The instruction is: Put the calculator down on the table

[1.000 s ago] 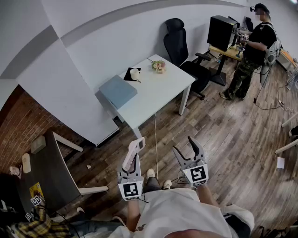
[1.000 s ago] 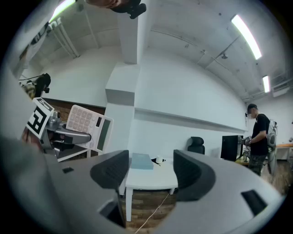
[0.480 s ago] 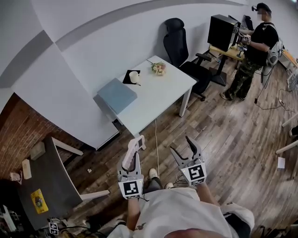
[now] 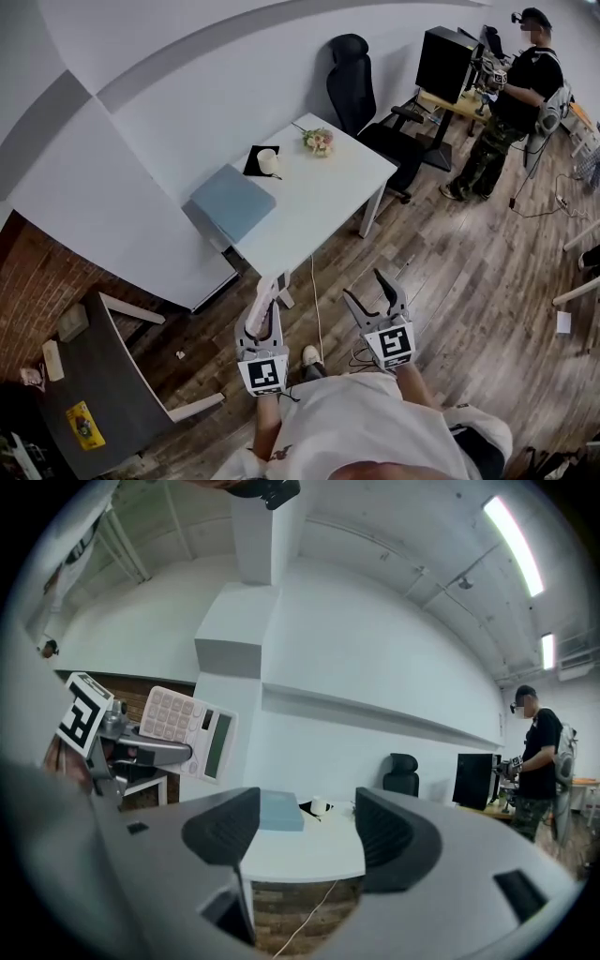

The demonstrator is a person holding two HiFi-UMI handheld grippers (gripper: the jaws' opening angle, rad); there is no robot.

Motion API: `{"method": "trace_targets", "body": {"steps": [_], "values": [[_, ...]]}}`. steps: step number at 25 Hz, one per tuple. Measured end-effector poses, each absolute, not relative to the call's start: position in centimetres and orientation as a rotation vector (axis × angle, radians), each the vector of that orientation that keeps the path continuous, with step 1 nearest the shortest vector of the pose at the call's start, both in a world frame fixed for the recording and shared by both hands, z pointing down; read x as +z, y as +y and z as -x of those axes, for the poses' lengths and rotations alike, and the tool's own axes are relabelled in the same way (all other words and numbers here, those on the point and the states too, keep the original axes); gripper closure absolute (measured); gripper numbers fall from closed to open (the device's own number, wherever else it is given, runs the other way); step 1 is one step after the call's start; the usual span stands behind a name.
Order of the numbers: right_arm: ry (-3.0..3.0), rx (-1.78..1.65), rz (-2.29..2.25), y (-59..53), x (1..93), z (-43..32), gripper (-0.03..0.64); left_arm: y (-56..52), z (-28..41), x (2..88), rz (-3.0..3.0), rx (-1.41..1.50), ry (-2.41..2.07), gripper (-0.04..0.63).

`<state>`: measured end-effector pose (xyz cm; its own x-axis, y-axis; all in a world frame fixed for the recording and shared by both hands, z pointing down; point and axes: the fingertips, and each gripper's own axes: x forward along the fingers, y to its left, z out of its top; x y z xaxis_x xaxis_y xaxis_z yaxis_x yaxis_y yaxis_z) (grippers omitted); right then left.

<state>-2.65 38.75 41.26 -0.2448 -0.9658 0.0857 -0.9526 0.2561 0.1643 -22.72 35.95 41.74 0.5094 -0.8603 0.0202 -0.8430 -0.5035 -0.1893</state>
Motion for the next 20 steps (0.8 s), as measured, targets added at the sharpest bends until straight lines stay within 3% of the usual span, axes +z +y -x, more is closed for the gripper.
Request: {"method": "trace_targets", "body": {"steps": [20], "values": [[-2.235,-0.096,-1.886,31.9,42.0,5.7,0.314,27.5,24.6,42.3,2.651,-0.157,1.37,0.494]]}}
